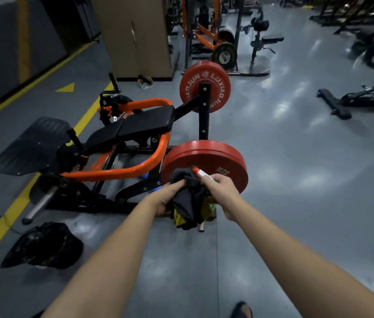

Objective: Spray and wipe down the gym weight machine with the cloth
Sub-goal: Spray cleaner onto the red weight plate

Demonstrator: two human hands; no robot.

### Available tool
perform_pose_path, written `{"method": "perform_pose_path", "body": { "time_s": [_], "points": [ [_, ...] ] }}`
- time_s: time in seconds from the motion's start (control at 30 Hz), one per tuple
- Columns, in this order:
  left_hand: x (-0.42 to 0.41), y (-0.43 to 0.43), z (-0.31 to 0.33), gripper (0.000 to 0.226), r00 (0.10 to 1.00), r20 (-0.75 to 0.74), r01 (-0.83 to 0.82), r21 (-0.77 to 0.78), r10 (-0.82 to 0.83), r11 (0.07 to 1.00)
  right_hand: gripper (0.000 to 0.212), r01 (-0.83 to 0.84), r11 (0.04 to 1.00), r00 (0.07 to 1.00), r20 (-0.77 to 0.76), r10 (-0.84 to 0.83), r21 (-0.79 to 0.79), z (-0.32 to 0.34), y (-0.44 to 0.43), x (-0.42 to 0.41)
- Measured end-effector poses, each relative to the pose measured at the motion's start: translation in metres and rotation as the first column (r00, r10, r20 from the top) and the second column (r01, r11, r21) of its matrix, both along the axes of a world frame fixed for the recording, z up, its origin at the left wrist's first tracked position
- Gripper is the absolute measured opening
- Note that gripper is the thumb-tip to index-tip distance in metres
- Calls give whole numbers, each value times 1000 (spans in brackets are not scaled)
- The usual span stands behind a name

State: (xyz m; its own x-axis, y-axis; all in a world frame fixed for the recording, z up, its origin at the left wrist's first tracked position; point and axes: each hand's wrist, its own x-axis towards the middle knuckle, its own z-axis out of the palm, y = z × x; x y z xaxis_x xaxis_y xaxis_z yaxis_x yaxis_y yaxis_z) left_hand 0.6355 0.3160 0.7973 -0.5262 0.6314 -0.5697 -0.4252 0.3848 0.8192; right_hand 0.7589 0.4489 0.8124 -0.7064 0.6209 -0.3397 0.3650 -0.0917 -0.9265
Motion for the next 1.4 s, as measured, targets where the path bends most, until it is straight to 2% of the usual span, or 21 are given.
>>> {"method": "perform_pose_path", "body": {
  "time_s": [0.07, 0.17, 0.3, 0.47, 0.63, 0.77, 0.83, 0.9, 1.03, 1.1, 1.17, 1.23, 1.3, 1.37, 1.4],
  "points": [
    [-7, 37, -3, 92, 999, -1, -35, 3, 35, 999, 48, -35, 999, 999, 10, 35, 3, 2, 41, -9],
    [-23, 87, -6, 100, 995, -12, -101, -11, 101, 995, 41, -164, 986, 986, 13, 164, 26, 8, 102, -32],
    [-39, 139, -2, 83, 971, 17, -241, 18, 240, 970, 34, -284, 955, 958, -19, 287, 87, 16, 168, -76],
    [-71, 180, 19, 30, 935, -25, -355, -33, 354, 934, 26, -404, 914, 912, -56, 406, 40, 20, 217, -129],
    [-110, 230, 23, 26, 906, 8, -421, -106, 424, 901, 29, -531, 847, 838, -135, 529, 22, 23, 277, -176],
    [-125, 277, 24, 35, 934, 28, -344, -194, 355, 919, 39, -597, 801, 795, -101, 598, 51, 23, 325, -200],
    [-128, 302, 29, 27, 936, 24, -339, -209, 351, 917, 42, -636, 768, 763, -86, 640, 75, 27, 352, -213],
    [-129, 322, 35, 21, 917, 39, -381, -216, 397, 899, 41, -675, 732, 725, -102, 682, 93, 27, 374, -224],
    [-118, 352, 47, 22, 862, 39, -490, -188, 505, 851, 36, -751, 654, 639, -150, 754, 89, 26, 403, -236],
    [-106, 361, 43, 20, 819, 44, -562, -142, 572, 815, 42, -787, 611, 592, -171, 788, 89, 21, 414, -237],
    [-85, 375, 40, 35, 755, 35, -649, -105, 655, 754, 51, -816, 569, 548, -174, 818, 102, 18, 429, -230],
    [-68, 389, 35, 52, 727, 80, -672, -118, 682, 731, 58, -849, 521, 500, -186, 845, 86, 14, 442, -221],
    [-49, 398, 31, 50, 711, 128, -677, -144, 692, 722, 62, -871, 489, 471, -194, 860, 53, 11, 451, -211],
    [-33, 399, 25, 56, 650, 191, -723, -144, 735, 676, 59, -892, 448, 429, -194, 882, 66, 10, 458, -201],
    [-23, 401, 22, 71, 622, 202, -744, -150, 757, 651, 53, -900, 429, 410, -192, 892, 71, 11, 461, -196]
  ]
}}
